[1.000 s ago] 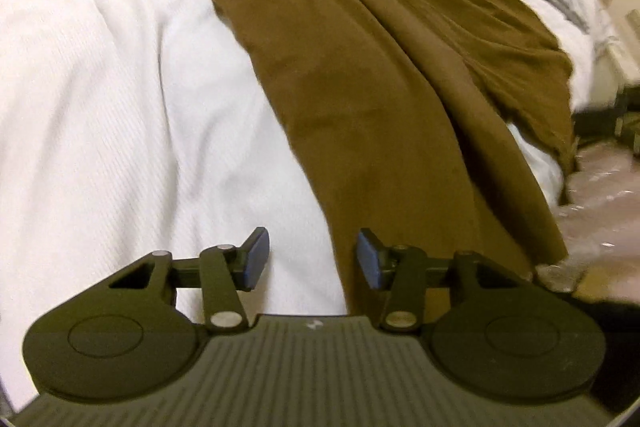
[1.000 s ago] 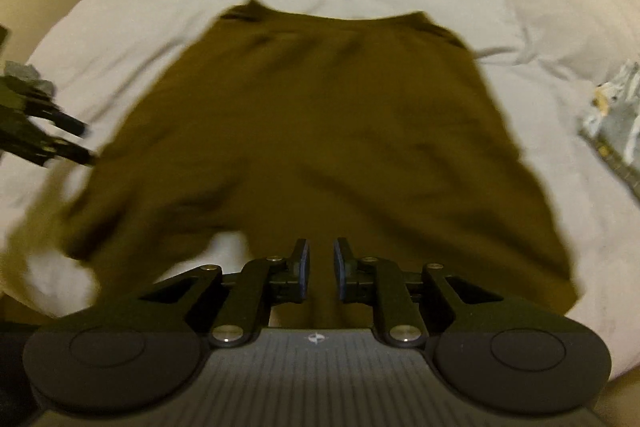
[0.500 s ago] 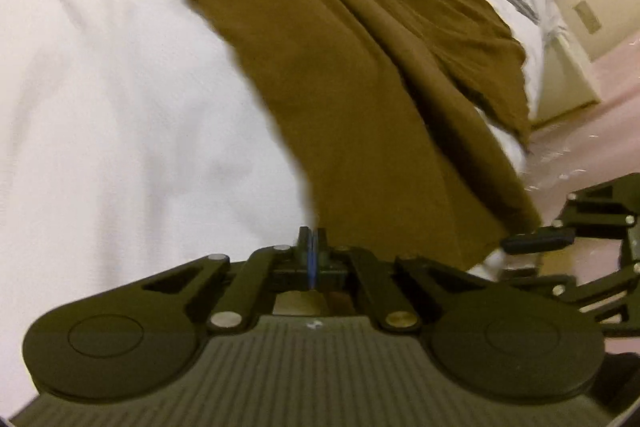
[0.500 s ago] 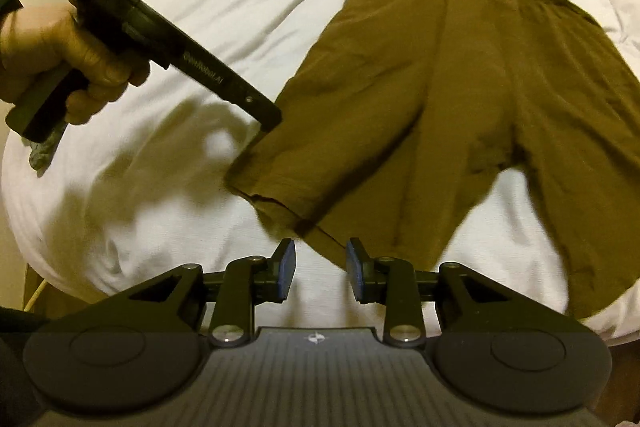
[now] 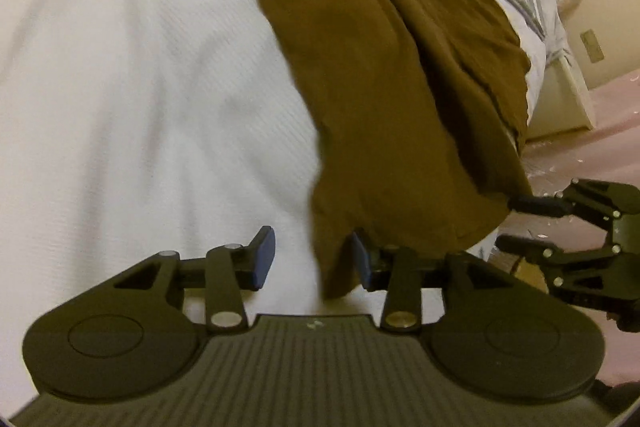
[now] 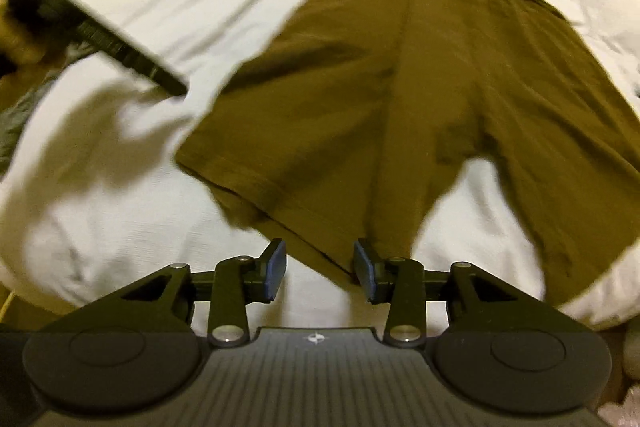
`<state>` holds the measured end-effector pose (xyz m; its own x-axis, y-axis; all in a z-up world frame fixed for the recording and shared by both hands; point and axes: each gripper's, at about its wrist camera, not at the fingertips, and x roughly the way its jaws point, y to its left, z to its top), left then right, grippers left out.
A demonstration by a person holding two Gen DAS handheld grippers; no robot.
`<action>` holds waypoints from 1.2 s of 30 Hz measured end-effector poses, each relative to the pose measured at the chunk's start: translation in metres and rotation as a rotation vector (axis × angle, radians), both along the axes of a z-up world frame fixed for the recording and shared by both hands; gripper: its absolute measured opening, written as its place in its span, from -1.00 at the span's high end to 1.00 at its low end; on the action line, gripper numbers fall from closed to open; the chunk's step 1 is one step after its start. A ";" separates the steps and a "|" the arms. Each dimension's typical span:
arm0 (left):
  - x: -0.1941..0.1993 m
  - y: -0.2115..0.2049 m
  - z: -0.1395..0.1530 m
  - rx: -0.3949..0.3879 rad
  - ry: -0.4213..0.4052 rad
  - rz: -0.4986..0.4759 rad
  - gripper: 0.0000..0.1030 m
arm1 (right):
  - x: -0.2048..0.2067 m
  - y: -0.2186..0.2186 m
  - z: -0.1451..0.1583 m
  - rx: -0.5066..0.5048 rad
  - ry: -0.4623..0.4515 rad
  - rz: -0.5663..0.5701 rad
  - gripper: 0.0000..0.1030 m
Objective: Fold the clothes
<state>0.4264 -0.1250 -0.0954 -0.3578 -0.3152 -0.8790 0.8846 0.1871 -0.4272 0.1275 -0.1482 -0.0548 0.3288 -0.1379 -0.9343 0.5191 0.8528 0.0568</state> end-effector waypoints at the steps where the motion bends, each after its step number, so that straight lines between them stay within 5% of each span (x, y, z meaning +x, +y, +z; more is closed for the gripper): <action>1: -0.005 -0.002 -0.006 0.004 0.003 0.001 0.39 | -0.005 -0.002 -0.001 -0.008 0.011 -0.027 0.11; 2: -0.006 -0.002 -0.006 -0.005 0.015 -0.007 0.82 | -0.010 -0.003 -0.003 -0.015 0.021 -0.052 0.10; 3: -0.007 -0.002 -0.006 -0.016 0.027 -0.015 1.00 | -0.014 -0.006 -0.004 -0.012 0.023 -0.067 0.09; 8: 0.009 0.022 0.030 -0.078 -0.034 -0.067 1.00 | -0.031 -0.014 0.002 0.005 -0.020 -0.139 0.09; 15: 0.032 0.022 0.029 -0.038 -0.073 -0.032 1.00 | -0.053 -0.034 0.020 -0.004 -0.140 -0.320 0.08; 23: 0.027 0.008 0.018 -0.013 -0.073 -0.070 1.00 | -0.052 -0.059 -0.029 0.225 -0.161 -0.462 0.10; 25: 0.027 0.008 0.019 -0.009 -0.062 -0.086 1.00 | -0.053 -0.060 -0.044 0.274 -0.154 -0.505 0.39; 26: 0.024 0.008 0.021 -0.010 -0.057 -0.101 1.00 | -0.054 -0.061 -0.048 0.299 -0.156 -0.524 0.73; 32: 0.031 0.005 0.027 0.008 -0.052 -0.128 0.99 | -0.047 -0.053 -0.033 0.212 -0.058 -0.390 0.96; 35: 0.046 0.000 0.032 -0.005 -0.068 -0.107 0.95 | -0.043 -0.055 -0.027 0.202 -0.002 -0.368 0.90; 36: 0.052 -0.002 0.034 -0.014 -0.074 -0.098 0.95 | -0.041 -0.057 -0.023 0.183 0.019 -0.373 0.73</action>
